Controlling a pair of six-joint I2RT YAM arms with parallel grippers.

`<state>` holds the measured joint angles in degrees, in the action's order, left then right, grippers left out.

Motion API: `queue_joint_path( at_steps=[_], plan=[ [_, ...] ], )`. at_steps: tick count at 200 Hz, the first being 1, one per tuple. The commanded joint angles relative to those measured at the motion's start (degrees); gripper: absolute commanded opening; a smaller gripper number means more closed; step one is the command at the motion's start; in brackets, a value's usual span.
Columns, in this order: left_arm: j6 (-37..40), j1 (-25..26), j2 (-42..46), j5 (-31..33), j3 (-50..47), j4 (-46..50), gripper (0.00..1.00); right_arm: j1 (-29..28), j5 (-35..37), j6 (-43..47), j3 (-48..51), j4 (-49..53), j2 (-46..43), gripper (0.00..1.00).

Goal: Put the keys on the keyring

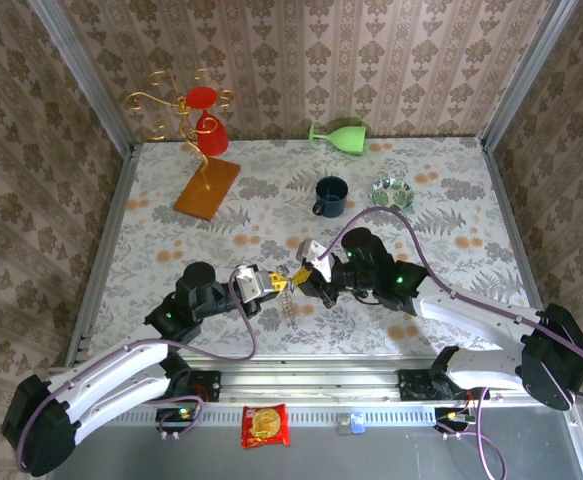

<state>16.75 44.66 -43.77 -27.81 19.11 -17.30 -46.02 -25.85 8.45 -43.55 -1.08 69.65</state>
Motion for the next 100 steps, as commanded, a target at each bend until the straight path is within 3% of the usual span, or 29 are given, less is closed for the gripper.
queue_joint_path(
  at_steps=[1, 49, 70, 100],
  plan=[
    [-0.18, 1.04, 0.8, -2.55, -0.23, -5.47, 0.0, -0.26, 1.52, 0.46, -1.94, 1.6, 1.92, 0.0],
    [-0.47, 1.15, 0.31, -2.73, -0.35, -5.51, 0.0, 0.61, -1.2, 0.66, 0.23, -1.97, -0.21, 0.0],
    [-0.93, 1.17, 0.26, -3.32, -0.63, -5.68, 0.0, 1.19, -0.8, 3.68, 2.4, -3.3, -2.61, 0.21],
    [-1.92, 1.17, -0.24, -5.2, -0.87, -7.09, 0.0, 1.47, -3.26, 8.1, 5.1, -7.51, -5.68, 0.28]
  ],
)
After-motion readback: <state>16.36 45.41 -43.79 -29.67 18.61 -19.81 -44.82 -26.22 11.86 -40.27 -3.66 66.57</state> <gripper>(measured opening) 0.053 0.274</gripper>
